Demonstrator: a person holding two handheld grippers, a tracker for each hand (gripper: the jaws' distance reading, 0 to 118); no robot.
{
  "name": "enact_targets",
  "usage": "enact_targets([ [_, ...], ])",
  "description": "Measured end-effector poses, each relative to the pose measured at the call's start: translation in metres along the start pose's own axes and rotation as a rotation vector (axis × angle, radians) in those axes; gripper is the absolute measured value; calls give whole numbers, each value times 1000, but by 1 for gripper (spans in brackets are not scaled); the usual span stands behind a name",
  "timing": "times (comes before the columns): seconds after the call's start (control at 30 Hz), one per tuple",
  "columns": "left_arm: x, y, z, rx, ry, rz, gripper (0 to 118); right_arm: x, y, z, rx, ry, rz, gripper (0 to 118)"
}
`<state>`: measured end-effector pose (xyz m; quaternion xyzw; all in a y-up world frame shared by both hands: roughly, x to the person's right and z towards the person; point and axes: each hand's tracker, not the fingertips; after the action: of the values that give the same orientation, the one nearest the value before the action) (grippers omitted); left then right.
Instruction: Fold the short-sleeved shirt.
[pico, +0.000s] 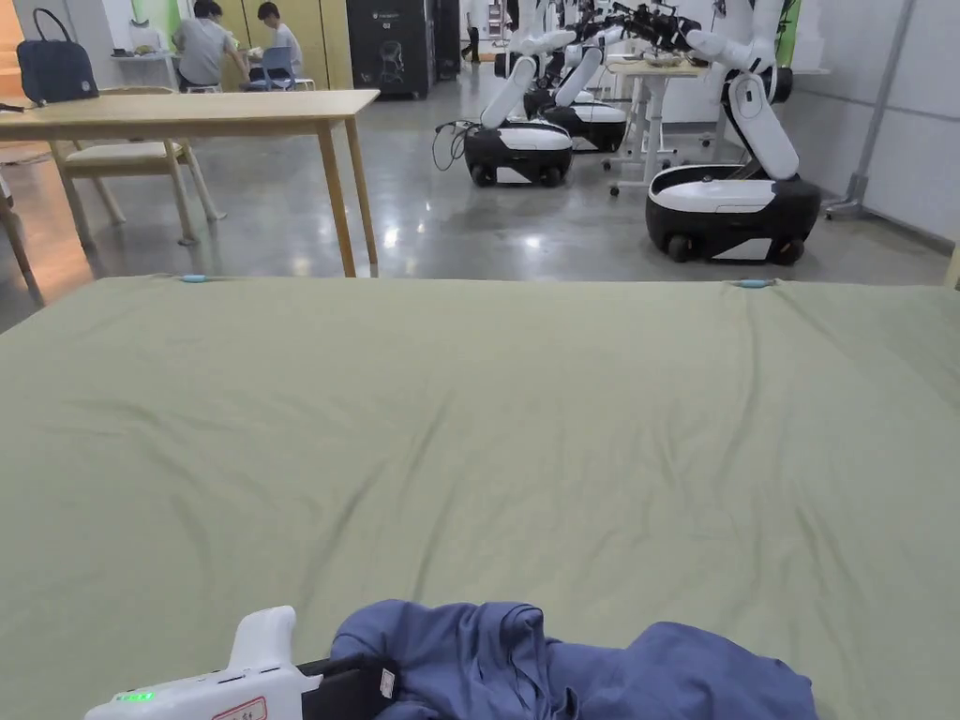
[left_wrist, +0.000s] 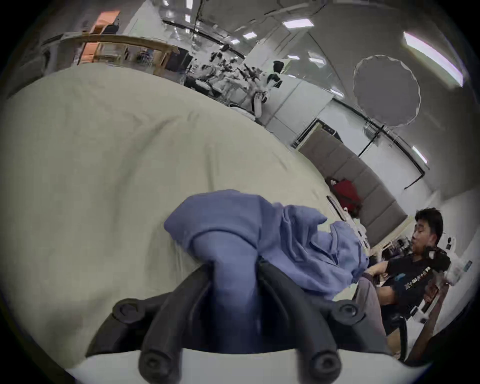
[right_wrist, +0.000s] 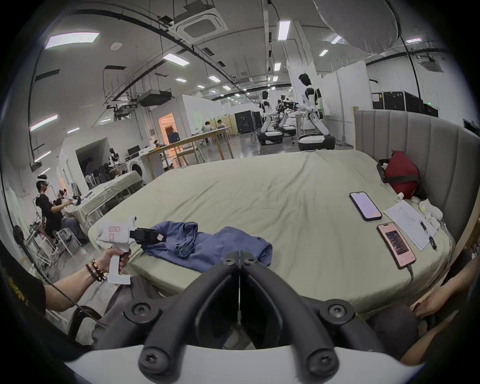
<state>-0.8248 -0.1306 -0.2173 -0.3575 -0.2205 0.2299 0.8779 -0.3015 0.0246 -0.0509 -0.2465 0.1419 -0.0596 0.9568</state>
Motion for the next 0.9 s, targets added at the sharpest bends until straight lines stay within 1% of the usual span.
enact_targets([
  [0.13,-4,3,19,28,-15,4,13,3,1,4,4,-16,-2,2],
  [0.17,-9,5,26,30,-20,11,13,8,0,6,7,-19,-3,2],
  [0.23,-20,7,42,64,53,14,13,13,0,9,13,-22,-5,2],
  [0.37,-53,9,79,81,136,79,13,17,-2,7,20,-19,-13,2],
  [0.47,-51,16,95,60,168,52,13,19,-5,2,16,-15,-15,2],
  [0.53,-30,22,98,49,149,38,13,19,-5,-1,9,-11,-18,2],
  [0.6,1,29,99,62,108,-35,13,19,-6,-4,2,-7,-17,2],
  [0.63,41,32,98,58,89,-68,13,18,-6,-4,-4,-8,-15,2],
  [0.67,61,37,94,52,60,-78,13,18,-6,-4,-8,-6,-11,2],
  [0.7,76,41,88,41,44,-96,13,17,-7,-4,-10,-4,-8,2],
  [0.83,129,53,35,-53,64,-203,13,19,-11,1,-9,4,-11,2],
  [0.9,155,50,8,-98,9,-207,13,23,-12,4,-7,-4,-23,2],
])
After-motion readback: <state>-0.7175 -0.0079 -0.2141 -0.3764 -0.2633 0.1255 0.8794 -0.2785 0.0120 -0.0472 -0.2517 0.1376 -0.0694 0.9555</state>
